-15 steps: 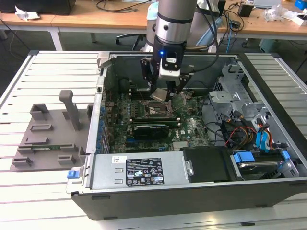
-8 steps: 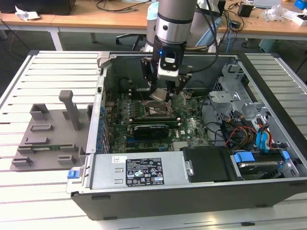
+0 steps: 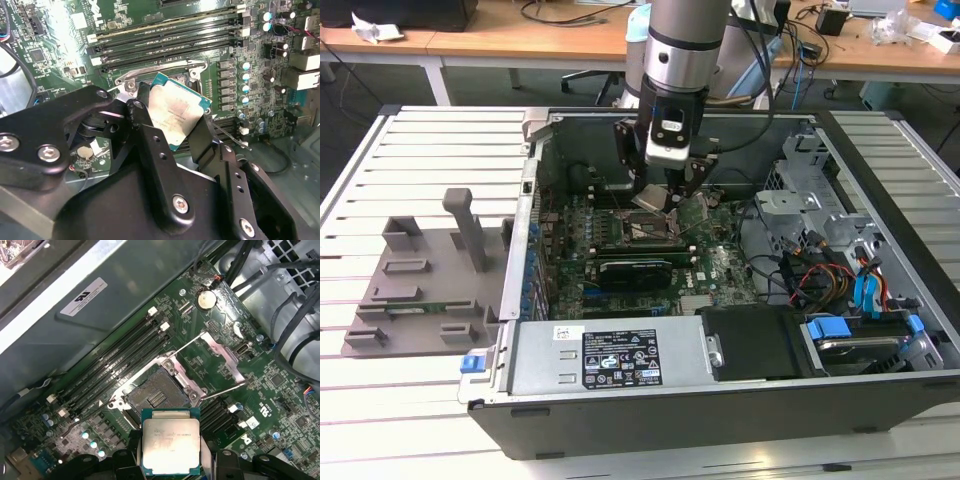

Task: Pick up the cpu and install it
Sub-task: 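Place the cpu into insertion slot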

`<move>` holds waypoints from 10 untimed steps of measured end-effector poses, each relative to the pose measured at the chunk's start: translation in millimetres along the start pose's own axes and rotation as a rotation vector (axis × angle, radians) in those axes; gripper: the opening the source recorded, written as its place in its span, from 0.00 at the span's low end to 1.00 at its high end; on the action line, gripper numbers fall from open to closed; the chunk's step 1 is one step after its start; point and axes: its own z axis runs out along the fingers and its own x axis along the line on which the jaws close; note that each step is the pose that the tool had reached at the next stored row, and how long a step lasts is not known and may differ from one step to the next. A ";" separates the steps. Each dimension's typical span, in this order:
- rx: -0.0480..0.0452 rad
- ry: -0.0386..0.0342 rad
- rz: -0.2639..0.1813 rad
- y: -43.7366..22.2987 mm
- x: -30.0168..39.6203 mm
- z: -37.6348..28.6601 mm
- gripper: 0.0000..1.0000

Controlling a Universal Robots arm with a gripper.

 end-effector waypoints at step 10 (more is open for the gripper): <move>-0.0007 0.0046 0.064 0.0 0.0 0.7 0.55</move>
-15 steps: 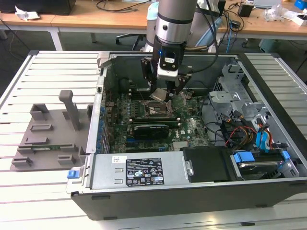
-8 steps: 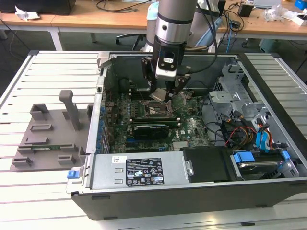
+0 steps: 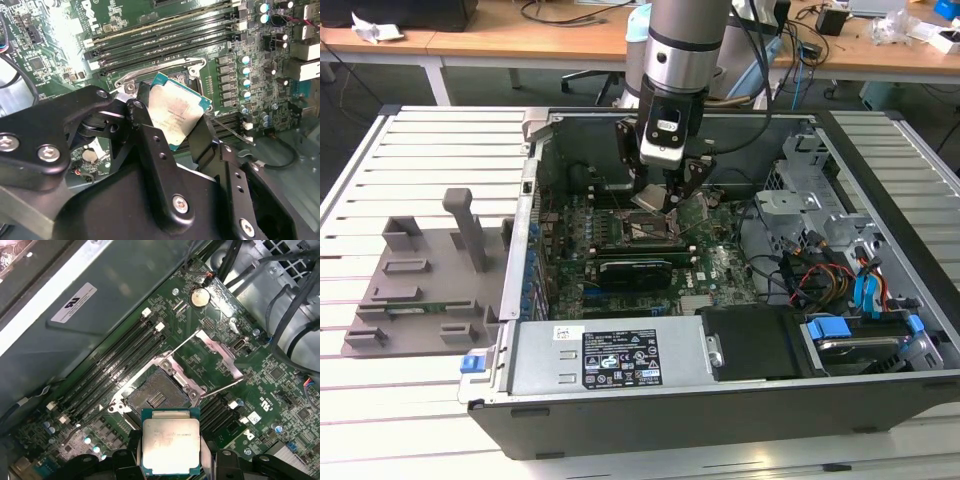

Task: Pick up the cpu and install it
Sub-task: 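Place the cpu into insertion slot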

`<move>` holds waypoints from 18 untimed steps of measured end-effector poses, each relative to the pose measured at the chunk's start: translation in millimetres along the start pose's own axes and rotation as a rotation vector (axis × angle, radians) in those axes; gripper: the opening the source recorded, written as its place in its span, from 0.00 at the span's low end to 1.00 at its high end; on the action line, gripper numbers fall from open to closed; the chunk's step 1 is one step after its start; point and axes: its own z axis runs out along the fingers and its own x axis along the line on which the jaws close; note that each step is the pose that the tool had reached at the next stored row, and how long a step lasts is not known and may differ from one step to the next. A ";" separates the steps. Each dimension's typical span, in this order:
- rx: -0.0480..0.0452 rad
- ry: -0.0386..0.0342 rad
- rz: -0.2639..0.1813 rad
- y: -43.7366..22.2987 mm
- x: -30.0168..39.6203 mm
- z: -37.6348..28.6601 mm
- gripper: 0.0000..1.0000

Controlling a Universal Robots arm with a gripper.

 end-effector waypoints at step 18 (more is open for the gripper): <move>-0.0004 0.0071 0.112 0.1 0.0 1.3 0.55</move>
